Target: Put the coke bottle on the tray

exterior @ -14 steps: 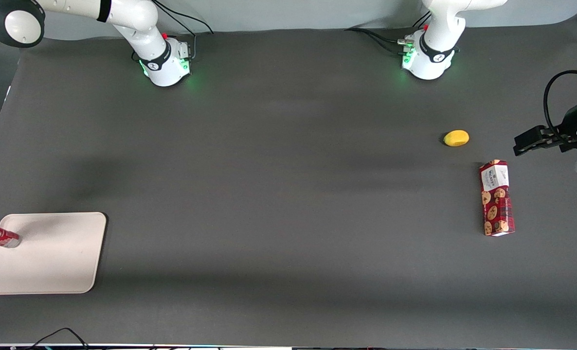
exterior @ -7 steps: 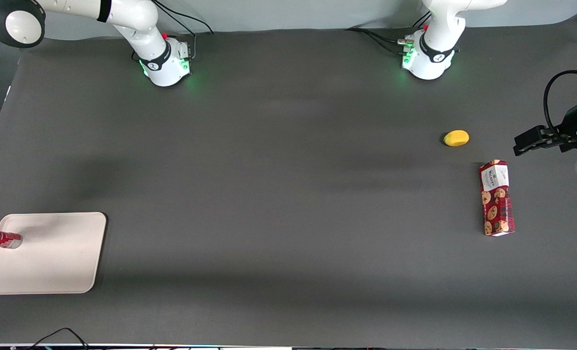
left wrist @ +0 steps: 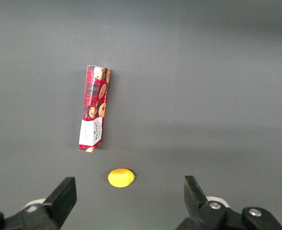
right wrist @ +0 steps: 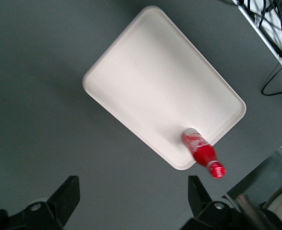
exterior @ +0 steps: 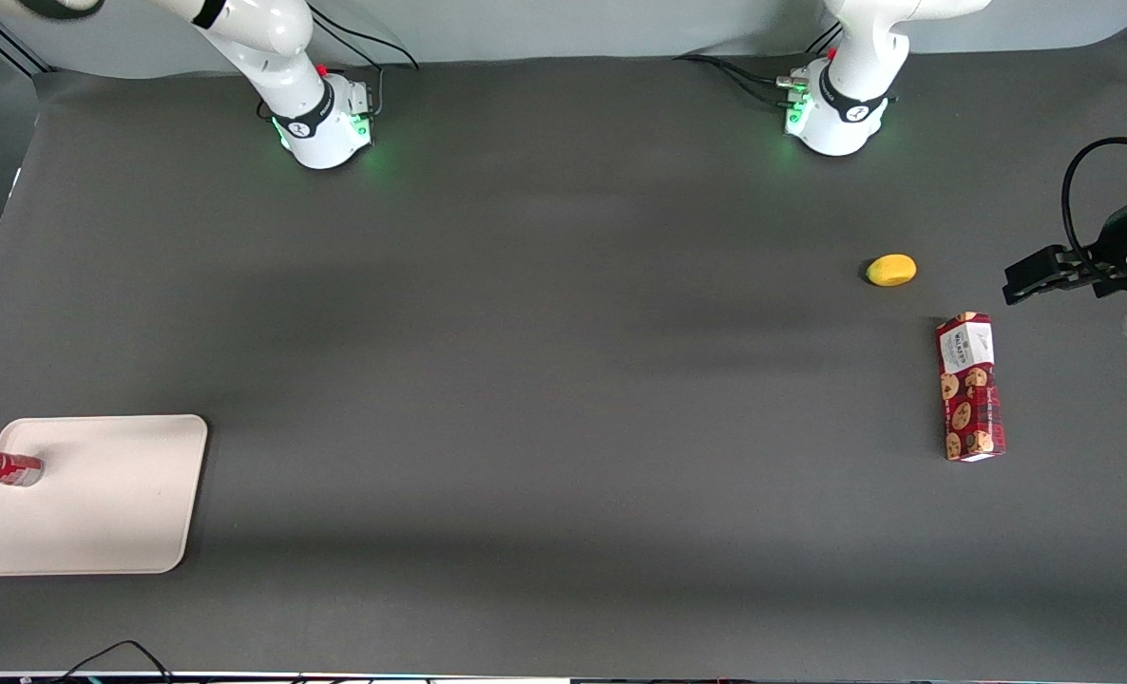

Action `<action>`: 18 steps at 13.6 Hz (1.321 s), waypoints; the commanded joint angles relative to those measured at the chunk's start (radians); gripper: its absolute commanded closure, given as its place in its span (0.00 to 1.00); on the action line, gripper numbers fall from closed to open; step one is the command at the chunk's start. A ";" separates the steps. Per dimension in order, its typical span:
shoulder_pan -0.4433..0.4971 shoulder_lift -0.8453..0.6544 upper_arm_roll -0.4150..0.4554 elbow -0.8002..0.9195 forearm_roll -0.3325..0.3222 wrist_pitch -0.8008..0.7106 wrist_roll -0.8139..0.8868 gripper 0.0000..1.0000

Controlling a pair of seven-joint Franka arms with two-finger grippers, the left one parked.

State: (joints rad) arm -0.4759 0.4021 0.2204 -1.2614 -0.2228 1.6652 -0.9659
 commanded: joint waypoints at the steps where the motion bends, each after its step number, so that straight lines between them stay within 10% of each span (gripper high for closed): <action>1: -0.007 -0.263 0.075 -0.244 0.081 -0.027 0.224 0.00; 4: 0.009 -0.521 0.212 -0.433 0.155 -0.079 0.580 0.00; 6: 0.136 -0.665 0.151 -0.557 0.265 -0.105 0.737 0.00; 10: 0.406 -0.842 -0.030 -0.774 0.281 -0.038 0.941 0.00; 18: 0.490 -0.726 -0.171 -0.594 0.270 -0.028 1.010 0.00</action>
State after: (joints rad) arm 0.0011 -0.4015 0.0552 -1.9602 0.0335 1.6524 -0.0101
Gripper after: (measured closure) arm 0.000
